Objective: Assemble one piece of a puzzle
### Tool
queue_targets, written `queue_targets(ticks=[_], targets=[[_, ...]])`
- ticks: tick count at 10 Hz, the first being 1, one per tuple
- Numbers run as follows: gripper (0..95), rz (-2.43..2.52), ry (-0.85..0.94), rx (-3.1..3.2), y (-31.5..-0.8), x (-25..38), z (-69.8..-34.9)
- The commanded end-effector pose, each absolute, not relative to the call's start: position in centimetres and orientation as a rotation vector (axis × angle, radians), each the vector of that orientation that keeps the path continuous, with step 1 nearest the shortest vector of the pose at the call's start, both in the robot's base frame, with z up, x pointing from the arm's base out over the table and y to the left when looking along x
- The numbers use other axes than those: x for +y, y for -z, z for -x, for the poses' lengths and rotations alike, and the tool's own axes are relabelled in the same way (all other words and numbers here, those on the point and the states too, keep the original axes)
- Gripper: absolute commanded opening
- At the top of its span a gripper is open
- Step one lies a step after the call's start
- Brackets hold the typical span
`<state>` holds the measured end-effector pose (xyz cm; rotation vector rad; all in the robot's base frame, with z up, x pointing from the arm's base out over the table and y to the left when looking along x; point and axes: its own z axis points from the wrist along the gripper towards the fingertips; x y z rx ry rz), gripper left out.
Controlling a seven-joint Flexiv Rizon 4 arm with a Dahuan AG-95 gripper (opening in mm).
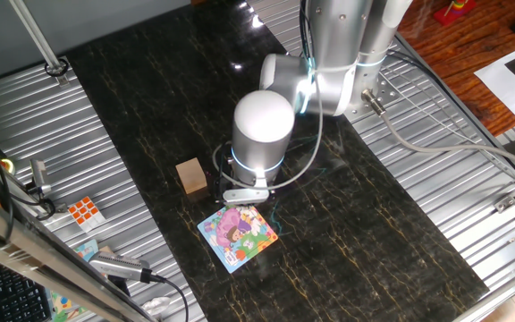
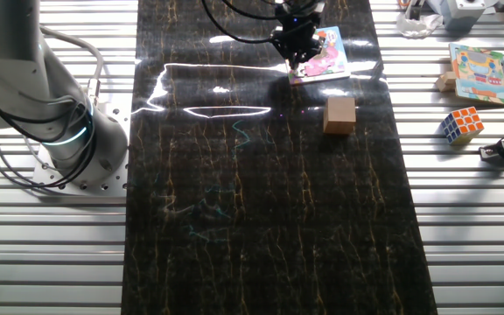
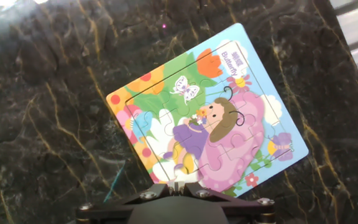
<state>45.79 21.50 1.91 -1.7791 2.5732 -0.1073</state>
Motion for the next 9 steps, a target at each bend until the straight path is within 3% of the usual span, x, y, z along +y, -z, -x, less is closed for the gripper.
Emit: queue_targets(ticks=[1, 9], targets=[[0.0, 1.770, 0.107, 2.579, -1.82, 21.62, -45.91], [0.0, 1.763, 0.115, 2.575, -1.62, 22.02, -46.59]])
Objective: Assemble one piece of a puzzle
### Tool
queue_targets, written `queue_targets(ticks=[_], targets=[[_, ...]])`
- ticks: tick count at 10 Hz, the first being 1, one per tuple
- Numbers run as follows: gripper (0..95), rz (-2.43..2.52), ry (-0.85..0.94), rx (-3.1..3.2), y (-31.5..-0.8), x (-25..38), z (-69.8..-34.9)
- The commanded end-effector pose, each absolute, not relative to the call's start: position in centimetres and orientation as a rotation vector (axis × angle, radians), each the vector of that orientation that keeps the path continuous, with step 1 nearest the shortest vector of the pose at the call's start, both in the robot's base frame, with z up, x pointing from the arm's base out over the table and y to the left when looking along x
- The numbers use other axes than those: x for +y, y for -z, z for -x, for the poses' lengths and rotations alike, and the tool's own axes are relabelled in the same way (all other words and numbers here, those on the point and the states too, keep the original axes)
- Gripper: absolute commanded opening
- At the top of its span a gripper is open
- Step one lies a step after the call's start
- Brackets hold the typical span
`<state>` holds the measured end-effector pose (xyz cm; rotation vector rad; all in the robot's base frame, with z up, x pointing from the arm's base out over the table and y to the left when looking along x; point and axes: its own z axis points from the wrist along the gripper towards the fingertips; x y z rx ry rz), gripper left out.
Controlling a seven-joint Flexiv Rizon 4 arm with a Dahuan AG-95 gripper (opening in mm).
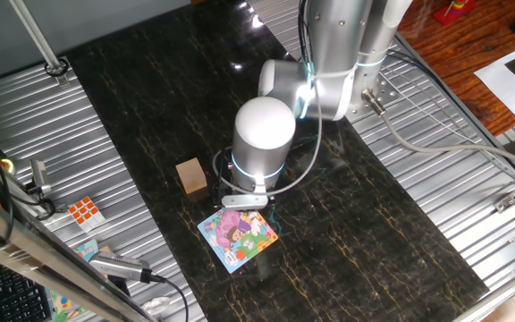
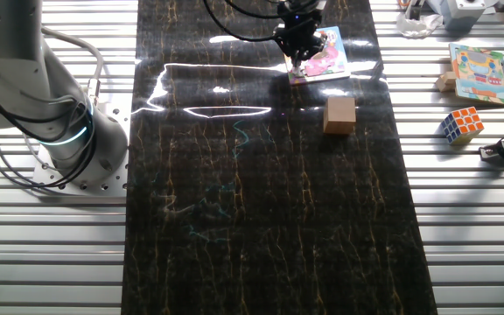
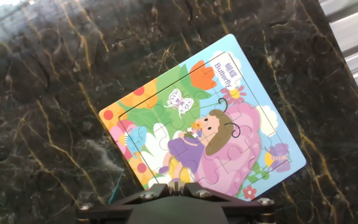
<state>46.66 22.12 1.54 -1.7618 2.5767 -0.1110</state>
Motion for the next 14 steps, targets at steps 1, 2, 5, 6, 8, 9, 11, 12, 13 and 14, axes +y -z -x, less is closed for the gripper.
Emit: queue_targets(ticks=[1, 2, 5, 6, 8, 9, 11, 12, 13, 14], targets=[[0.0, 1.769, 0.119, 2.572, -1.52, 22.05, -46.62], [0.0, 1.765, 0.119, 2.576, -1.49, 22.10, -46.61], [0.0, 1.773, 0.125, 2.572, -1.27, 22.21, -46.37], [0.0, 1.774, 0.125, 2.571, -1.27, 22.21, -46.37], [0.0, 1.767, 0.120, 2.572, -1.33, 22.23, -46.35], [0.0, 1.763, 0.117, 2.573, -1.46, 22.29, -46.39], [0.0, 1.768, 0.117, 2.571, -1.66, 22.46, -46.76], [0.0, 1.767, 0.121, 2.573, -1.69, 22.52, -46.92], [0.0, 1.769, 0.122, 2.571, -1.61, 22.50, -46.96], [0.0, 1.767, 0.117, 2.570, -1.53, 22.49, -47.00]])
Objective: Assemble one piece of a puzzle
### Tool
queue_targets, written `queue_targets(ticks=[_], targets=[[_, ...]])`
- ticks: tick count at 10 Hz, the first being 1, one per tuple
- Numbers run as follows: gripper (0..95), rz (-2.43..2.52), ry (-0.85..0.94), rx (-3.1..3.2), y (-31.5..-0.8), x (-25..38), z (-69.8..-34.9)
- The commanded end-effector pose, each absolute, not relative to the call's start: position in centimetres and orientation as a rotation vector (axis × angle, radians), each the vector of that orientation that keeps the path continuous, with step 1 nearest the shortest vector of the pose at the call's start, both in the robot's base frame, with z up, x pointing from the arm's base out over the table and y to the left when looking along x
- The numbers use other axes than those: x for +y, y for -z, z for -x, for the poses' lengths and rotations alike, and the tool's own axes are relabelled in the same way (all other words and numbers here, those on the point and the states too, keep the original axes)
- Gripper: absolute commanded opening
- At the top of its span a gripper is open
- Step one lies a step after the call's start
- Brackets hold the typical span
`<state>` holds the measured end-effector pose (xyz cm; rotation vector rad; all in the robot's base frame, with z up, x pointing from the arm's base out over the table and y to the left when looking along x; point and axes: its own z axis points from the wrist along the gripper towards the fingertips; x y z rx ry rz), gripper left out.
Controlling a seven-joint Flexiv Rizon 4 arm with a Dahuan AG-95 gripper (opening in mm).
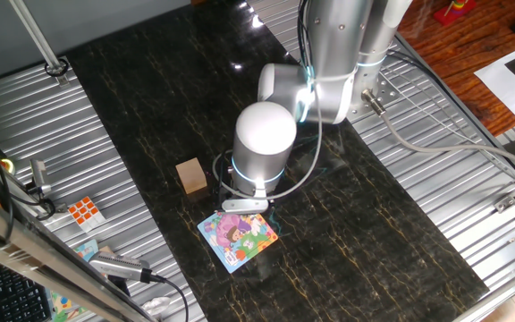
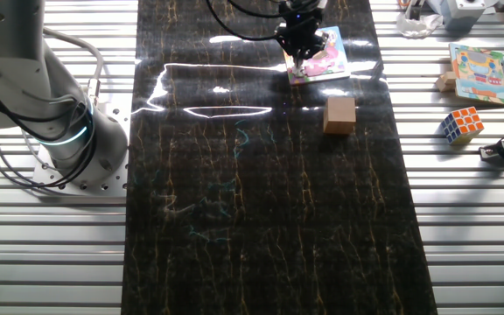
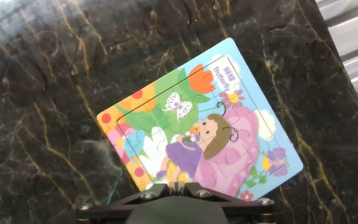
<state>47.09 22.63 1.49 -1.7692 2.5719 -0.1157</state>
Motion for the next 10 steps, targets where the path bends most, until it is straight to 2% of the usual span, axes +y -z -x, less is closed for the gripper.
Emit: queue_targets(ticks=[1, 10], targets=[[0.0, 1.764, 0.120, 2.573, -1.52, 22.48, -47.00], [0.0, 1.747, 0.119, 2.577, -1.32, 22.70, -47.57]])
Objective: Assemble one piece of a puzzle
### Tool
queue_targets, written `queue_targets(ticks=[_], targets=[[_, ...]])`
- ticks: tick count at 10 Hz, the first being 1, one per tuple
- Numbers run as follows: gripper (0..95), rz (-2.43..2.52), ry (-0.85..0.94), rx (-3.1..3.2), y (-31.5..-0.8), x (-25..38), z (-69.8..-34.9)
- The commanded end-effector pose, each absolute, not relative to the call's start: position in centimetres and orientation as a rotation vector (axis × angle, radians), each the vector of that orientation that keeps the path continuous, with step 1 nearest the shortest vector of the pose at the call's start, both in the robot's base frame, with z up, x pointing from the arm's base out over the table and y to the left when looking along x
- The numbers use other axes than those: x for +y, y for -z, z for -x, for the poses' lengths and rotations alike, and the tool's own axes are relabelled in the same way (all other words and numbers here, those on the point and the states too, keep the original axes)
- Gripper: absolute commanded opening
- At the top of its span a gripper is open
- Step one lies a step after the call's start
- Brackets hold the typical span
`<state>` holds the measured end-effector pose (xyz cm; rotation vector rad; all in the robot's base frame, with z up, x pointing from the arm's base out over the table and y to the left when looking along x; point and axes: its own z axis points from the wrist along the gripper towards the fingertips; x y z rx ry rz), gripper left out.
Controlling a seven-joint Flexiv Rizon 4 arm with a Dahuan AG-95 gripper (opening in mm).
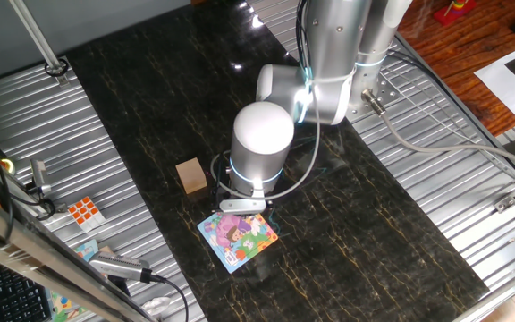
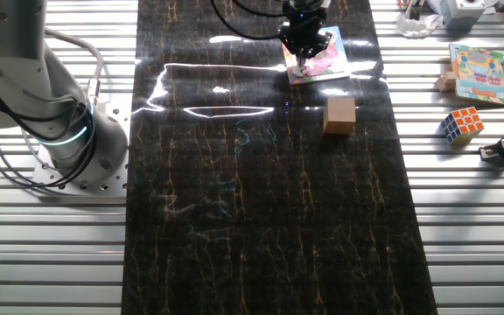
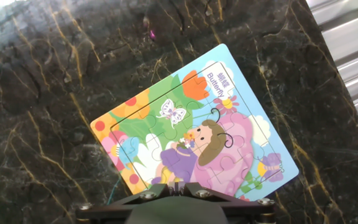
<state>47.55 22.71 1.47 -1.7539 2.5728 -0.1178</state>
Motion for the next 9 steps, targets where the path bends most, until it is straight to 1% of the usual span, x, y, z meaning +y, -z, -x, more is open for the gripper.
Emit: queue_targets(ticks=[1, 9], targets=[[0.0, 1.746, 0.115, 2.575, -1.32, 22.70, -47.57], [0.0, 1.759, 0.124, 2.567, -1.52, 23.00, -48.01]])
